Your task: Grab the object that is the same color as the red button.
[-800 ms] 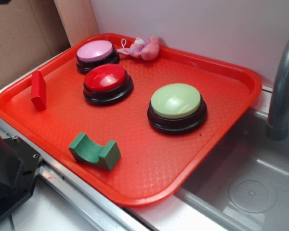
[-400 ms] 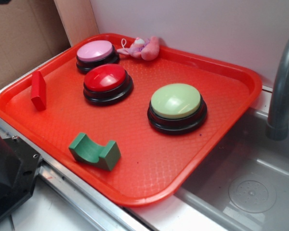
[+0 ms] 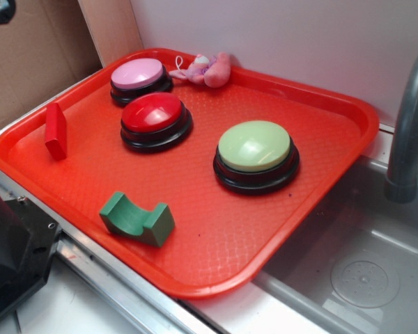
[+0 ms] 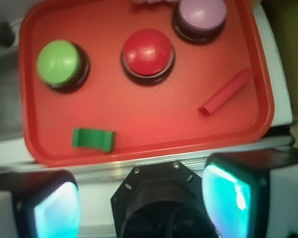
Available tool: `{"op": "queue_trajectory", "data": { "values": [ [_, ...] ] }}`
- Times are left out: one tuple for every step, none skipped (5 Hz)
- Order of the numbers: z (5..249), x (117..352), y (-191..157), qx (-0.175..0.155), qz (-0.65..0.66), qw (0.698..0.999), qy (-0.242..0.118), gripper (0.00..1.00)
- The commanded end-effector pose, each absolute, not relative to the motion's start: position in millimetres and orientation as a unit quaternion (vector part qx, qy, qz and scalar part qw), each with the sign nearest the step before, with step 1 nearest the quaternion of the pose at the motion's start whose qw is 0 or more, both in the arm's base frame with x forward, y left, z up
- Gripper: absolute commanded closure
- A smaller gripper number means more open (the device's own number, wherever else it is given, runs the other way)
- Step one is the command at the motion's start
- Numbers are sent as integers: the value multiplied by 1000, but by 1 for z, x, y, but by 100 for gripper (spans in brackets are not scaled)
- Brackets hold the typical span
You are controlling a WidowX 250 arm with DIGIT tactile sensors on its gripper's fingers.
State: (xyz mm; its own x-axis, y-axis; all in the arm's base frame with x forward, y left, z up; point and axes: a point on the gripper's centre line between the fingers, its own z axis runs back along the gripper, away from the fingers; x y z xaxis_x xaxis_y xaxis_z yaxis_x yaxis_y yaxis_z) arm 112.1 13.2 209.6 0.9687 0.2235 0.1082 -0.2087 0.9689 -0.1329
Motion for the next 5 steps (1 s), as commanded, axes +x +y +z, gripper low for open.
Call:
{"op": "queue_trajectory", "data": {
  "values": [
    [161,122,64,-53,318,945,-62,0],
    [138,123,81,-43,382,921,-64,0],
    [110,126,96,-20,470,879,-81,0],
    [92,129,110,-17,515,853,-81,0],
    [70,134,123,-26,538,839,-78,0]
  ]
}}
